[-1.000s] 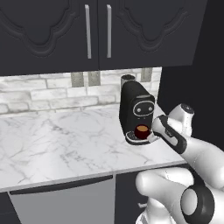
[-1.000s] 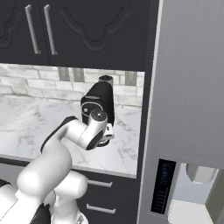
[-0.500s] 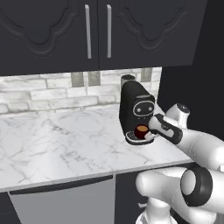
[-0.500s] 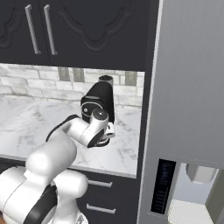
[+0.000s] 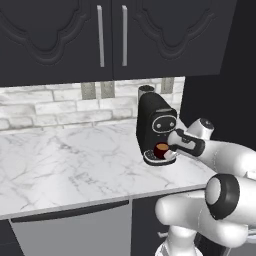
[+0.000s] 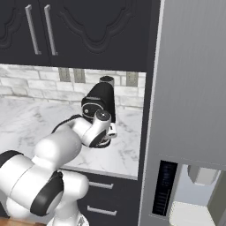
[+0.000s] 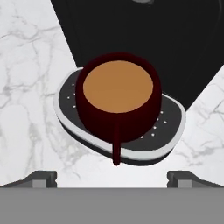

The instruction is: Pick up the brewed coffee from the coffee machine and place it next to the breakfast plate on the dining counter.

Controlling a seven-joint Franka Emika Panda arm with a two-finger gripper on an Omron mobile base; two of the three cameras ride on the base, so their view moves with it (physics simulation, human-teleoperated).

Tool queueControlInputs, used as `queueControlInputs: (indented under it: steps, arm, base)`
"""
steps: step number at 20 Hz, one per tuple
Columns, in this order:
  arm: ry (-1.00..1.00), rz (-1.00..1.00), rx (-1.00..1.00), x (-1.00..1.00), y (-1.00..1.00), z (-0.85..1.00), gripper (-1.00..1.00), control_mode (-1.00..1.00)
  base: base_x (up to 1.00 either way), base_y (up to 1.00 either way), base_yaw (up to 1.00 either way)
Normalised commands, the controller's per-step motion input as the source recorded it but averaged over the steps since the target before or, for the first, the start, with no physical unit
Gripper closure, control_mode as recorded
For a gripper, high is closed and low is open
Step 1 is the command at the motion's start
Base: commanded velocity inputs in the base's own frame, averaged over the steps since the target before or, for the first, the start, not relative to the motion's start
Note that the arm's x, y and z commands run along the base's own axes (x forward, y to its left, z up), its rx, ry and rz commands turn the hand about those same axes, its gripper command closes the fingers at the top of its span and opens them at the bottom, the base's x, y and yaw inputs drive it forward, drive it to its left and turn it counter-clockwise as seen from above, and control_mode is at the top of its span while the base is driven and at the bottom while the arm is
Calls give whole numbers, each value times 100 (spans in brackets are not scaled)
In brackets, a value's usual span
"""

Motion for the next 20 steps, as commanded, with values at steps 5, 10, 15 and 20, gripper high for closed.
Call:
queueControlInputs:
  steps: [5,10,15,20]
  arm:
    - [-5,3,0,8,-2,-14,-100,-100]
    - [-4,3,0,10,-1,-15,-100,-100]
    - [0,0,0,15,0,-5,-100,-100]
    - [0,0,0,17,0,0,-100,-100]
  base:
    - [0,0,0]
    - [0,0,0]
    - [0,0,0]
    - [0,0,0]
